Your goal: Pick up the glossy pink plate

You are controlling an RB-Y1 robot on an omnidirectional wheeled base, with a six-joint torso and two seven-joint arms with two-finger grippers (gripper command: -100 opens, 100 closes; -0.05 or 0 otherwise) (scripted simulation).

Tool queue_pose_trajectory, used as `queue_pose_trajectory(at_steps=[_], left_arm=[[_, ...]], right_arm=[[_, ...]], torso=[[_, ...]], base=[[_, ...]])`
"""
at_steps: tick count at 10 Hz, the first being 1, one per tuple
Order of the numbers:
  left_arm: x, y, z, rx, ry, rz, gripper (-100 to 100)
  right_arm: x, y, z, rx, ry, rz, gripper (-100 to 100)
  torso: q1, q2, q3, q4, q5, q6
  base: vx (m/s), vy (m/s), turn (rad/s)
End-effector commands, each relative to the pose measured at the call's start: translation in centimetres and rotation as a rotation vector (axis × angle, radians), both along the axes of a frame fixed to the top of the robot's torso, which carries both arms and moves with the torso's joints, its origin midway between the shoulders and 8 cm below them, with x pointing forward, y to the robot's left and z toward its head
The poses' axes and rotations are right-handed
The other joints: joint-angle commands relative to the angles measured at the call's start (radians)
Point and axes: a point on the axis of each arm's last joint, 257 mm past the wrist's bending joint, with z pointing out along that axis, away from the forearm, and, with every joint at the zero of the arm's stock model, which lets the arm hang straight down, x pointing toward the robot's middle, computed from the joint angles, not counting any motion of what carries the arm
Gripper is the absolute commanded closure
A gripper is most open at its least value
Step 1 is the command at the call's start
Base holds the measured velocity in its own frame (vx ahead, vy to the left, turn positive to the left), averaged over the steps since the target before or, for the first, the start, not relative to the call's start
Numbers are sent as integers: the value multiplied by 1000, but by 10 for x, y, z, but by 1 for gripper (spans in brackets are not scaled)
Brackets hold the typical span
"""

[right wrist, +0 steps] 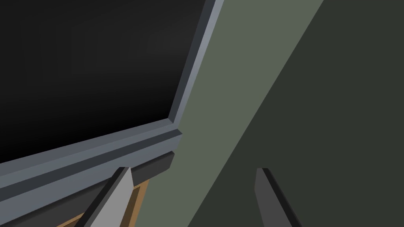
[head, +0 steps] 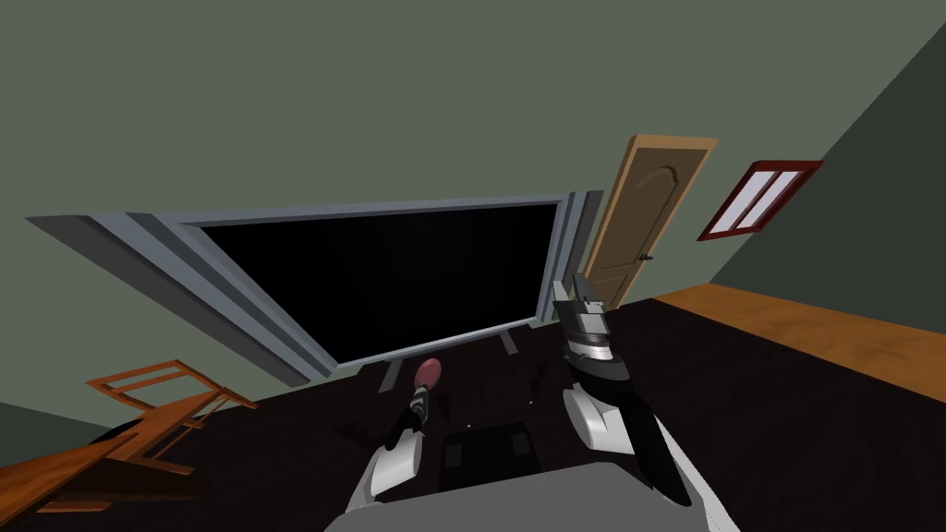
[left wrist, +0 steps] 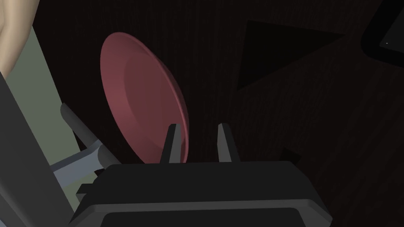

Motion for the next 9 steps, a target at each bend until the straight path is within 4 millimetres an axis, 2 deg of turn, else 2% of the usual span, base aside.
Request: queue_pose_trajectory(at_steps=[1, 2, 3, 6, 8, 9], left_arm=[[0, 0, 0, 0, 0, 0, 100], [0, 0, 0, 0, 0, 0, 0], [13, 3, 13, 5, -32, -1, 100], [13, 4, 19, 5, -31, 0, 100], [12, 5, 20, 5, -31, 0, 100], [12, 5, 20, 6, -31, 0, 0]], right_arm=[[0, 0, 0, 0, 0, 0, 0], [0, 0, 0, 0, 0, 0, 0], [0, 0, 0, 0, 0, 0, 0], [0, 0, 0, 0, 0, 0, 0], [0, 0, 0, 0, 0, 0, 0], [0, 0, 0, 0, 0, 0, 0]], torso=[[0, 0, 0, 0, 0, 0], [0, 0, 0, 0, 0, 0], [0, 0, 0, 0, 0, 0], [0, 0, 4, 9, -5, 1], [0, 0, 4, 8, -5, 1], [0, -1, 4, 8, -4, 1]], base=[[0, 0, 0], [0, 0, 0], [-21, -4, -14], [-37, -5, -6], [-16, -1, -5], [0, 0, 0]])
